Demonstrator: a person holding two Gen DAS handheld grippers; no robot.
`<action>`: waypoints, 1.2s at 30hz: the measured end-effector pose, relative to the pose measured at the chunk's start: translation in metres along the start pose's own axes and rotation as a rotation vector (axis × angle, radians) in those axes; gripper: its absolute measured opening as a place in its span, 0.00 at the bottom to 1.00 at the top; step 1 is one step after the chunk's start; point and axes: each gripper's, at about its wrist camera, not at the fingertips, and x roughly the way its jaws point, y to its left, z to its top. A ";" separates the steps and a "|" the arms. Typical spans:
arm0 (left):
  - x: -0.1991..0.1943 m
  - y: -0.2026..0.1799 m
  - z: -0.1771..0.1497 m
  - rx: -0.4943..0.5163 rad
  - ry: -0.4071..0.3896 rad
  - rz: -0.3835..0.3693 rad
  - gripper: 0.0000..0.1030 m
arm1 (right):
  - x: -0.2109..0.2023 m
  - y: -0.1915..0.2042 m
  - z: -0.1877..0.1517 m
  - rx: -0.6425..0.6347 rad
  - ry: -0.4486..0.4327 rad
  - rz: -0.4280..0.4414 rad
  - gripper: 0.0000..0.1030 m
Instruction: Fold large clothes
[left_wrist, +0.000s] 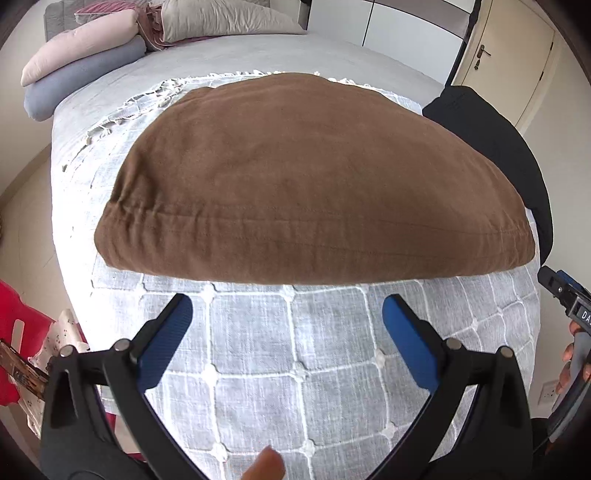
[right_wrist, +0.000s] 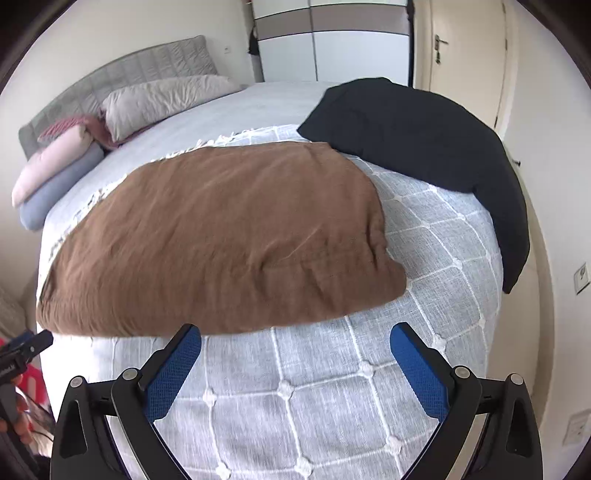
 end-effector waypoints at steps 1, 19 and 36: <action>-0.001 -0.003 -0.001 -0.002 0.002 -0.003 0.99 | -0.002 0.008 -0.001 -0.019 -0.003 0.005 1.00; -0.003 -0.047 -0.006 0.021 0.000 0.000 0.99 | -0.004 0.064 -0.025 -0.161 0.008 0.013 1.00; 0.001 -0.056 0.003 0.034 -0.043 0.102 0.99 | 0.006 0.068 -0.022 -0.180 0.017 -0.064 1.00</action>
